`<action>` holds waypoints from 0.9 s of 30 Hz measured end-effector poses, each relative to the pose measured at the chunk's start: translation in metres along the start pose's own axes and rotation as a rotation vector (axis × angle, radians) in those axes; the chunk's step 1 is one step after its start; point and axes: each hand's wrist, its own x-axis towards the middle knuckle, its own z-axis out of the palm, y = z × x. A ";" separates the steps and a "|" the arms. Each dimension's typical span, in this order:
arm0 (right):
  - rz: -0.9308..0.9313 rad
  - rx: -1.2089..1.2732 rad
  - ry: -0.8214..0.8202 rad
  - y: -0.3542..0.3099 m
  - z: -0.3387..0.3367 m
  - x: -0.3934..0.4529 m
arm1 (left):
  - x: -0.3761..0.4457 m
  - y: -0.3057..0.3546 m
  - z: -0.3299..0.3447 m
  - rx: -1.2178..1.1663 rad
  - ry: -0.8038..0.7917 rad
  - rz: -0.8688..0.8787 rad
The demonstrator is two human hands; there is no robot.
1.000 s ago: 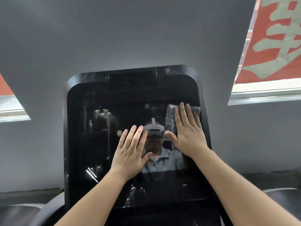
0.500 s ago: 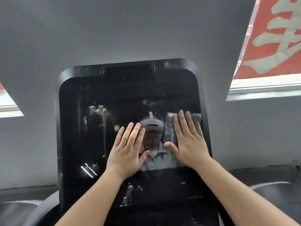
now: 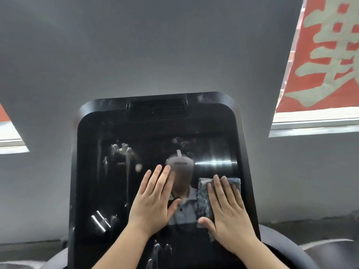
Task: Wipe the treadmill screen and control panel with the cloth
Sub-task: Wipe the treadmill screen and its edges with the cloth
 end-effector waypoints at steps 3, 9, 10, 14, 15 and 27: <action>0.007 -0.050 0.063 0.016 -0.031 0.083 | 0.002 -0.001 0.001 0.002 0.004 0.003; 0.095 -0.015 0.055 0.015 -0.064 0.154 | 0.003 -0.001 0.000 -0.012 0.017 -0.008; 0.095 0.006 0.058 0.009 -0.059 0.143 | 0.002 -0.001 -0.001 -0.017 0.020 -0.007; 0.009 0.018 0.095 -0.021 -0.016 0.053 | -0.001 -0.001 0.001 -0.043 0.057 -0.006; -0.013 0.014 0.102 -0.028 -0.008 0.030 | -0.002 -0.001 0.001 -0.052 0.060 -0.011; 0.035 -0.011 0.148 -0.028 -0.040 0.132 | 0.000 0.000 0.003 -0.166 0.150 -0.043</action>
